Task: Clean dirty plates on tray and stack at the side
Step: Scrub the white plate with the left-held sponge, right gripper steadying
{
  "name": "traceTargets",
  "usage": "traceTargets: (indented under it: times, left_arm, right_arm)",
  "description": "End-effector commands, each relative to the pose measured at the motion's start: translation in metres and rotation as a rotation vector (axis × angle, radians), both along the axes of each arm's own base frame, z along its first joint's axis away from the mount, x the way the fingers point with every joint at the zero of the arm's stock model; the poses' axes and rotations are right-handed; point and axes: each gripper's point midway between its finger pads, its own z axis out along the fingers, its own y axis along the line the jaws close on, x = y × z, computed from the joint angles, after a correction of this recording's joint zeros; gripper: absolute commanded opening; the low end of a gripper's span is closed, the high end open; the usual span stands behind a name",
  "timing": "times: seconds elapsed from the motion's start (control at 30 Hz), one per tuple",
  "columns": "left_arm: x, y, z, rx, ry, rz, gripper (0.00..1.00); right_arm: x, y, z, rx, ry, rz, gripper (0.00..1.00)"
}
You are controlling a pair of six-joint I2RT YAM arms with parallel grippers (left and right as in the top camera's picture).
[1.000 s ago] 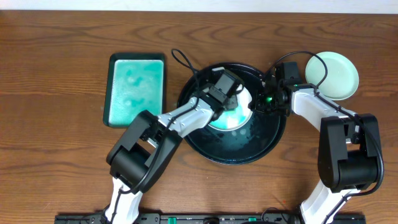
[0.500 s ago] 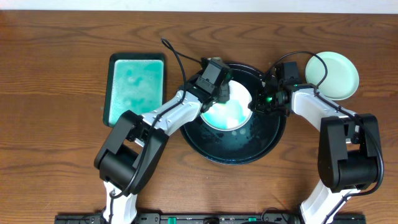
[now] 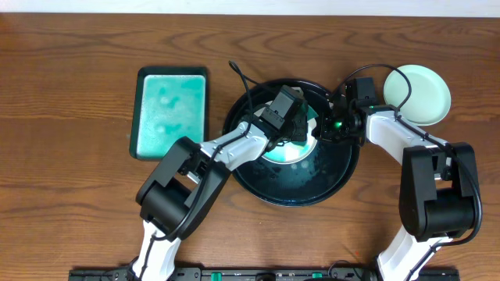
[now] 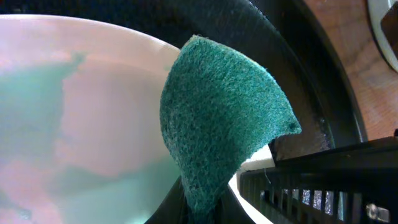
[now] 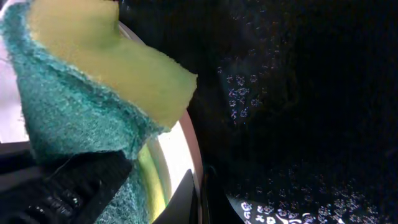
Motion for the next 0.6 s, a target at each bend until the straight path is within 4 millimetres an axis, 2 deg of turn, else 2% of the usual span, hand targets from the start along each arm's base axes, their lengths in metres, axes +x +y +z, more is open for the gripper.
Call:
traceTargets:
  times: [0.0, 0.2, 0.37, 0.5, 0.57]
  left_arm:
    - [0.005, 0.014, -0.018, 0.060, 0.004, 0.052, 0.07]
    - [0.024, 0.041, -0.032, 0.183, -0.062, 0.163, 0.07]
    - [0.040, 0.088, -0.044, 0.341, -0.096, 0.298, 0.07]
    - [0.051, 0.108, -0.038, 0.369, -0.117, 0.361, 0.07]
    - [0.059, 0.123, -0.028, 0.394, -0.140, 0.406, 0.07]
  right_arm:
    - [-0.016, -0.003, -0.020, -0.026, 0.072, 0.004, 0.01]
    - [-0.016, -0.003, -0.020, -0.026, 0.073, 0.004, 0.01]
    - [-0.019, -0.003, -0.020, -0.028, 0.084, 0.004, 0.01]
    - [-0.019, -0.003, -0.020, -0.028, 0.084, 0.004, 0.01]
    - [-0.019, -0.003, -0.020, -0.028, 0.086, 0.004, 0.01]
